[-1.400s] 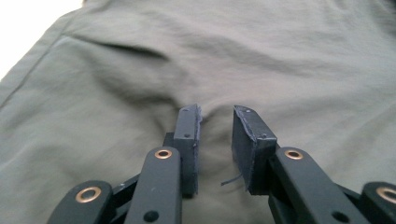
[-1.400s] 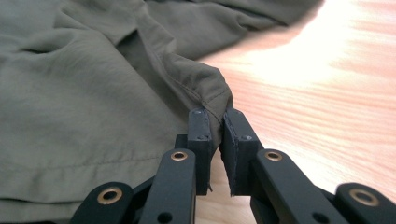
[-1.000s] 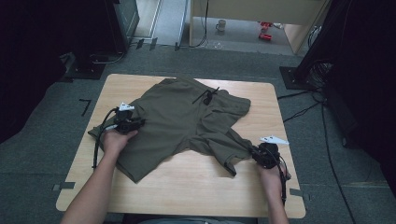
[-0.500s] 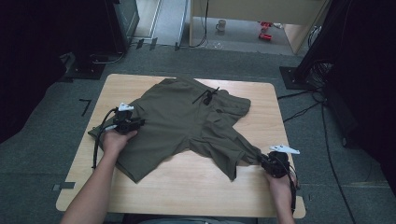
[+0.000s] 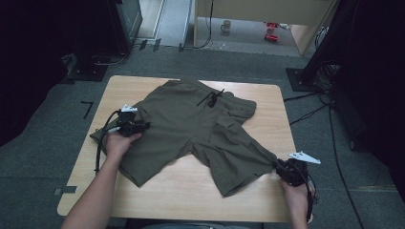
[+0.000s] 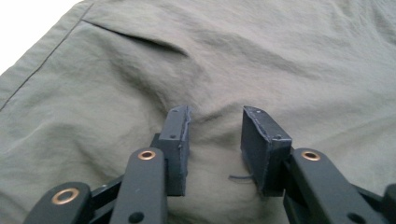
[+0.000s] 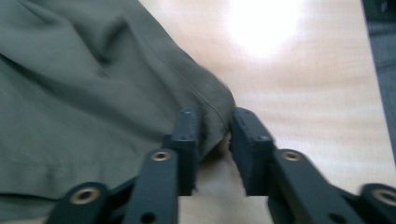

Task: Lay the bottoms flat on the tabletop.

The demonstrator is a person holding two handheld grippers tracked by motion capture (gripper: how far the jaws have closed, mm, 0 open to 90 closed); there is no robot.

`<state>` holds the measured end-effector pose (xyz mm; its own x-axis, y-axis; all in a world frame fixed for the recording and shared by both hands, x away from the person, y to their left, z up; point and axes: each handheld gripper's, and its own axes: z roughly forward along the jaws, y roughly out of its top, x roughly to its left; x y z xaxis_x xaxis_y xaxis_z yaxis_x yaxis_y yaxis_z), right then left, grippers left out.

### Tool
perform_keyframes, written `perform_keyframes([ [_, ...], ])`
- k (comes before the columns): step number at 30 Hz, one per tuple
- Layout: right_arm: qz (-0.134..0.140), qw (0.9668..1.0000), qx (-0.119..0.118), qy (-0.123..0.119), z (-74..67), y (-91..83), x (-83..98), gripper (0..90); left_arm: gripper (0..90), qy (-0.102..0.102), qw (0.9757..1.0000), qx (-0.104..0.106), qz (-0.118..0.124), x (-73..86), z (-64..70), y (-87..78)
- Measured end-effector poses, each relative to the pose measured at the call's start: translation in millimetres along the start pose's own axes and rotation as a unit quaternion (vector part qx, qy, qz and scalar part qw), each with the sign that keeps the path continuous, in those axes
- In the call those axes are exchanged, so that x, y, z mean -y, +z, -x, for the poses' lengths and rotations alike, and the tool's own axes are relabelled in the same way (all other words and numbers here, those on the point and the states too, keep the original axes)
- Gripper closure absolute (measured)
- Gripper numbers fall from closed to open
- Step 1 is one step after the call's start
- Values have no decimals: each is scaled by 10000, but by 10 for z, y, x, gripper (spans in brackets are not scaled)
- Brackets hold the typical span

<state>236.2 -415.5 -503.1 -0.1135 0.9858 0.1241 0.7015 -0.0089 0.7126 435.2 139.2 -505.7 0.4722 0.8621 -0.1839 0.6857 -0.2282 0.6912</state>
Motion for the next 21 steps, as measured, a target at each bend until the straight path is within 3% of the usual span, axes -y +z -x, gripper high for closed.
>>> perform_keyframes([
  [3,270,9995,-135,-67,-57,-41,-70,648,630,97,9997,165,128,-64,120,-21],
  [8,290,9986,-330,-292,-193,3,-204,678,606,529,9975,350,305,-153,398,-43],
  [14,249,9965,-564,-562,-395,134,-305,719,594,743,9944,662,363,-209,662,-48],
  [21,-9,9946,-696,-775,-524,323,-280,760,609,878,9914,914,330,-211,849,-57],
])
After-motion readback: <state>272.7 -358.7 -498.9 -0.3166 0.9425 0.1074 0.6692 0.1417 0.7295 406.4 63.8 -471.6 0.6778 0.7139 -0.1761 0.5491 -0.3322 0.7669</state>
